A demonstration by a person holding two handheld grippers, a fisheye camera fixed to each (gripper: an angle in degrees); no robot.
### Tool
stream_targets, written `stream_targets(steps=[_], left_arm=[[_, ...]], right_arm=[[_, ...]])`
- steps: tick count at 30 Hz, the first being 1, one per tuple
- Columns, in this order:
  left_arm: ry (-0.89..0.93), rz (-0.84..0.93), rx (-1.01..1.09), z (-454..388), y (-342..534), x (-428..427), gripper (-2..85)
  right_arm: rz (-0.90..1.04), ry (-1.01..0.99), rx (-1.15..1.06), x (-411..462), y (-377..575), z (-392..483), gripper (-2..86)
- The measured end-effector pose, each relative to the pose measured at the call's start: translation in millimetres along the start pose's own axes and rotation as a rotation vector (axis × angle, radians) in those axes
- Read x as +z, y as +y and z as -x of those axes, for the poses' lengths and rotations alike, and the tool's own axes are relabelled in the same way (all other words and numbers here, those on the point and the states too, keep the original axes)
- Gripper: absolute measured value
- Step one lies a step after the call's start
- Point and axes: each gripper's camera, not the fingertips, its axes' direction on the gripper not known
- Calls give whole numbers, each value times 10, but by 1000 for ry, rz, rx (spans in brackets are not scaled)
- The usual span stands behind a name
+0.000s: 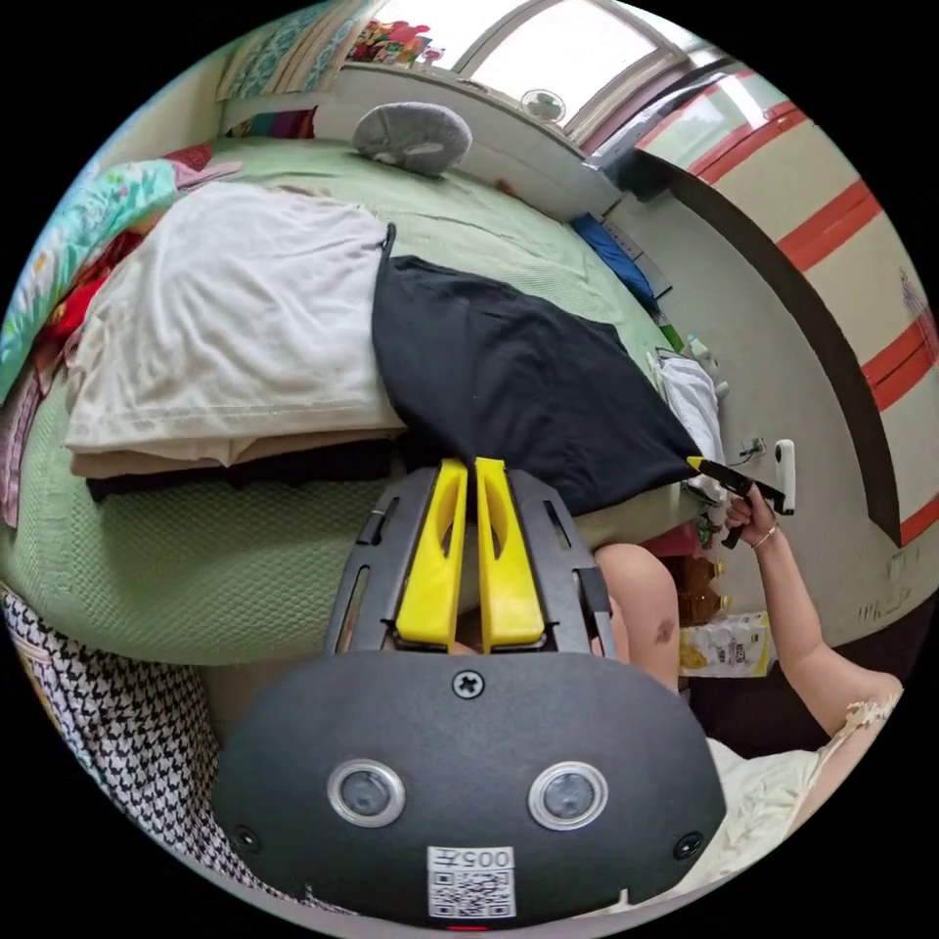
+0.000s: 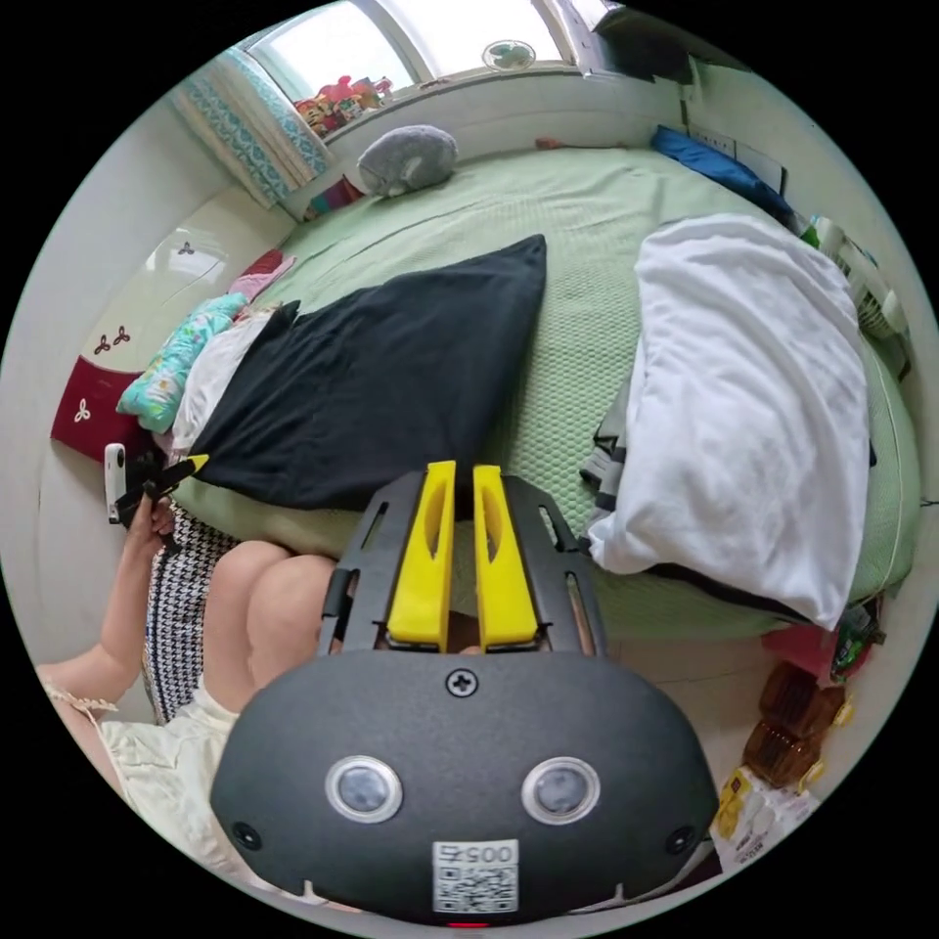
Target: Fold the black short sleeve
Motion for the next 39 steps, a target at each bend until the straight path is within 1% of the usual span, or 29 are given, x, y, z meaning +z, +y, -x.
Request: stream_targets(steps=[3, 6, 8, 12, 15, 16, 19, 23, 27, 31, 35, 37, 39], left_arm=[[-22, 0, 22, -45, 132, -143, 7], [-52, 19, -7, 31, 349, -111, 5], [-55, 65, -54, 144, 508, 30, 5], [-60, 54, -95, 207, 644, 109, 18], [-51, 2, -95, 166, 633, 94, 57], [-56, -2, -91, 137, 601, 109, 69], [-74, 0, -63, 37, 500, 225, 102], [-50, 59, -68, -80, 365, 577, 116], [-26, 62, -73, -249, 335, 794, 95], [-72, 46, -48, -517, 339, 744, 35], [-39, -19, -29, -757, 340, 430, 11], [-32, -21, -26, -838, 326, 355, 8], [-71, 6, -2, -934, 313, 389, 7]], right_arm=[[20, 41, -38, -69, 66, 39, -9], [52, 71, -39, 15, 232, 19, -10], [75, 88, -8, 123, 382, -54, -9], [99, 93, 58, 198, 560, -198, -10], [147, 220, 84, 194, 662, -266, -12], [132, 231, 71, 149, 701, -269, -11], [61, 172, 67, -10, 776, -260, -10], [12, 130, 98, -23, 811, -239, -1], [19, 76, 122, 143, 808, -225, 23], [42, 44, 161, 288, 765, -246, 20], [19, 76, 86, 135, 785, -157, -10], [17, 104, 66, 43, 847, -144, -14], [11, 93, 58, -2, 933, -178, -15]])
